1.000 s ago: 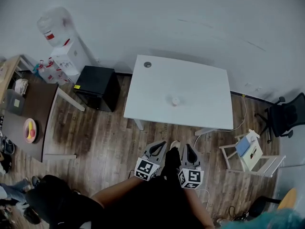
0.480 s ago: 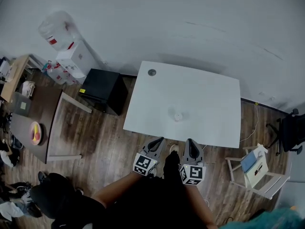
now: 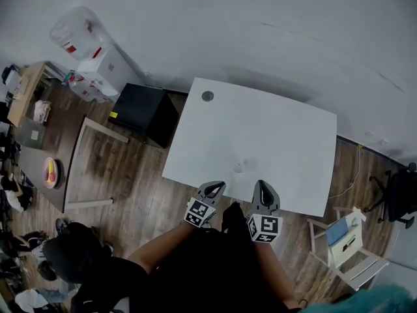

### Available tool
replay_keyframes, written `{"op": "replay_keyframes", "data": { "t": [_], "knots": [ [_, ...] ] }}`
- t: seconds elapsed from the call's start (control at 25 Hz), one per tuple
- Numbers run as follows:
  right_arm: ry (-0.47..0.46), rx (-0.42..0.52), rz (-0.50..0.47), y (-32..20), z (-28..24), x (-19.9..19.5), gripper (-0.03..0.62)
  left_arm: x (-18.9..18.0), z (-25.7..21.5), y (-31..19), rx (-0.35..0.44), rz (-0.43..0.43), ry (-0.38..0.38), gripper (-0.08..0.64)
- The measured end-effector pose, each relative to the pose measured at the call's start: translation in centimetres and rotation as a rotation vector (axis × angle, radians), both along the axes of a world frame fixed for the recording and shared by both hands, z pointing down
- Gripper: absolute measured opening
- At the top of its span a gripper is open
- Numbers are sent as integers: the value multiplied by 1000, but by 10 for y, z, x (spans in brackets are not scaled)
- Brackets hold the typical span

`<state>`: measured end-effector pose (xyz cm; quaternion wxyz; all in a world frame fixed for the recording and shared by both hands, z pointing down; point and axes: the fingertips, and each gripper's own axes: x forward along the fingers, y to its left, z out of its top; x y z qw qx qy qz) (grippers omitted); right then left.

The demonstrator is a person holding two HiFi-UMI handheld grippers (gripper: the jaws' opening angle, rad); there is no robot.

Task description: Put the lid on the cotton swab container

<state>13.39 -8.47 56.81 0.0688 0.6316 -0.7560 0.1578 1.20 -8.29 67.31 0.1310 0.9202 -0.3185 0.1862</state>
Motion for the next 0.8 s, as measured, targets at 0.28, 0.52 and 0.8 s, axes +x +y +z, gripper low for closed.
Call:
{"op": "replay_keyframes", "data": {
  "t": [0.28, 0.52, 0.8],
  "knots": [
    [-3, -29, -135, -35, 23, 12, 32, 10, 37, -29, -99, -72, 51, 52],
    [16, -62, -121, -47, 43, 19, 32, 28, 78, -27, -123, 31, -42, 147],
    [34, -131, -138, -44, 73, 19, 32, 39, 122, -41, -143, 49, -138, 257]
  ]
}}
